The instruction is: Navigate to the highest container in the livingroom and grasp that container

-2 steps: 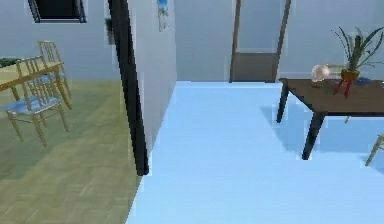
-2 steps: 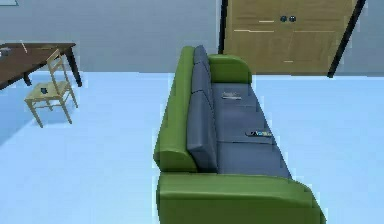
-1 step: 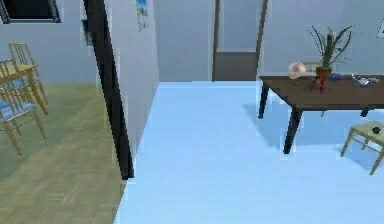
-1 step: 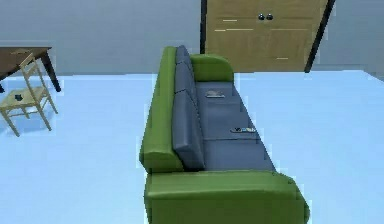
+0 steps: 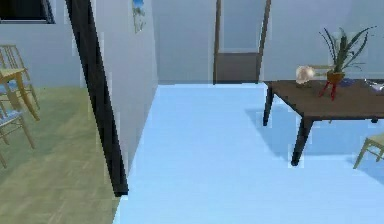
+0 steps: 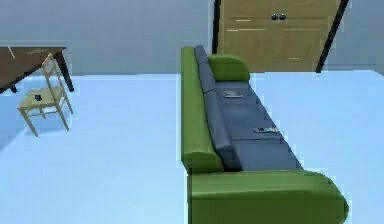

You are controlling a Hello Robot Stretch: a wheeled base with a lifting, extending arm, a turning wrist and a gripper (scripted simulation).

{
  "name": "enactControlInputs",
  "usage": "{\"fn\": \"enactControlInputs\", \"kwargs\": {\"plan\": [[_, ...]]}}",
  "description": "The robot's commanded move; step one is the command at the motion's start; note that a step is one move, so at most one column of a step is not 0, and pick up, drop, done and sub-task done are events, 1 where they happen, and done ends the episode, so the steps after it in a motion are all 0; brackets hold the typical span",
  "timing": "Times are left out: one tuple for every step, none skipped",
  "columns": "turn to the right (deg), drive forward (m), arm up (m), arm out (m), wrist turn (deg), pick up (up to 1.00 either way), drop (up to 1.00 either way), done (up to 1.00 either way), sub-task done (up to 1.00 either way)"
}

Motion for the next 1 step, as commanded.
{"fn": "enactControlInputs", "kwargs": {"plan": [[9.0, 0.0, 0.0, 0.0, 0.0, 0.0, 0.0, 0.0, 0.0]]}}
